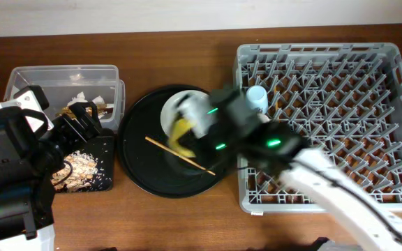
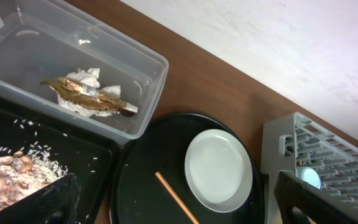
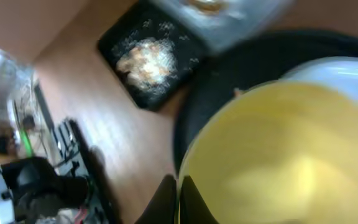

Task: Sort waste into correct bins and load items into the dishwasher rack
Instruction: 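Carry the yellow bowl to the rack's far side and release it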

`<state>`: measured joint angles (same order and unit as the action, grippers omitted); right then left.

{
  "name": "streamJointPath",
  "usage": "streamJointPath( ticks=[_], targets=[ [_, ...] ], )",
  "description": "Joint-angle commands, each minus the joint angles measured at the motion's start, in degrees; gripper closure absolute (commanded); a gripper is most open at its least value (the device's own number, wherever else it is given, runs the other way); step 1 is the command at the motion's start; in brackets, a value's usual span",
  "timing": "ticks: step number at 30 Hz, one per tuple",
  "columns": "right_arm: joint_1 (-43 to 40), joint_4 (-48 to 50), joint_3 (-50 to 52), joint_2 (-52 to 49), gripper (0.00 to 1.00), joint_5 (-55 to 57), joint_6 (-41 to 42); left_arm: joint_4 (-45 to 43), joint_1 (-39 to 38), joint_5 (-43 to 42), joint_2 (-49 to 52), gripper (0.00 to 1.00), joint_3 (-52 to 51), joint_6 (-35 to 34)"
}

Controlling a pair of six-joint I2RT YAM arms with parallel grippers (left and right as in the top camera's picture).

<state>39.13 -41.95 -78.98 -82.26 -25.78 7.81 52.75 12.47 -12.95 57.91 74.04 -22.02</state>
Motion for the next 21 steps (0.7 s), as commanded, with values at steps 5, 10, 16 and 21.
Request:
streamJointPath(
  ticks=[5,10,16,21],
  targets=[
    [-37.09,-11.19,4.7,2.27,0.96,-48.98,-6.75,-0.11,0.07,0.55,-0.11,0.01,0.37,1.11],
    [-55.8,-10.19,12.59,0.79,0.96,-63.12,-14.19,-0.11,0.07,0.57,-0.11,0.01,0.37,1.11],
    [-61.18,33.31,12.76,-15.28,0.96,-63.08,10.99,-0.11,0.07,0.57,-0.11,0.01,0.37,1.11],
    [-60.0,100.69,12.68,-31.47,0.96,-45.92,68.3,-0.11,0.07,0.57,-0.11,0.01,0.37,1.11]
  ],
)
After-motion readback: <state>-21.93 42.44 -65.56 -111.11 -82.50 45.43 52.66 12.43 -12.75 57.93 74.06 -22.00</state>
